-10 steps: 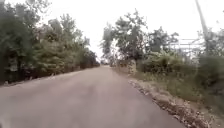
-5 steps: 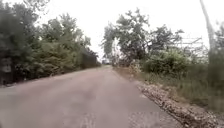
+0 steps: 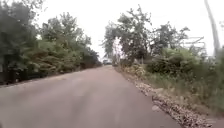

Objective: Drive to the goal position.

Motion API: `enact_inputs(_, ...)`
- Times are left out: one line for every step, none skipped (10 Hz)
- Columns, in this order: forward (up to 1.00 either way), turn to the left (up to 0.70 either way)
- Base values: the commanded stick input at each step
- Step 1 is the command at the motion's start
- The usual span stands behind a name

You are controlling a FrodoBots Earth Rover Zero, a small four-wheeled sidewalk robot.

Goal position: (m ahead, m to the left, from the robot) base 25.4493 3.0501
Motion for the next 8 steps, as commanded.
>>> enact_inputs(1.00, 0.00)
enact_inputs(1.00, 0.00)
enact_inputs(1.00, 0.00)
enact_inputs(1.00, 0.00)
enact_inputs(1.00, 0.00)
enact_inputs(1.00, 0.00)
enact_inputs(1.00, 0.00)
enact_inputs(1.00, 0.00)
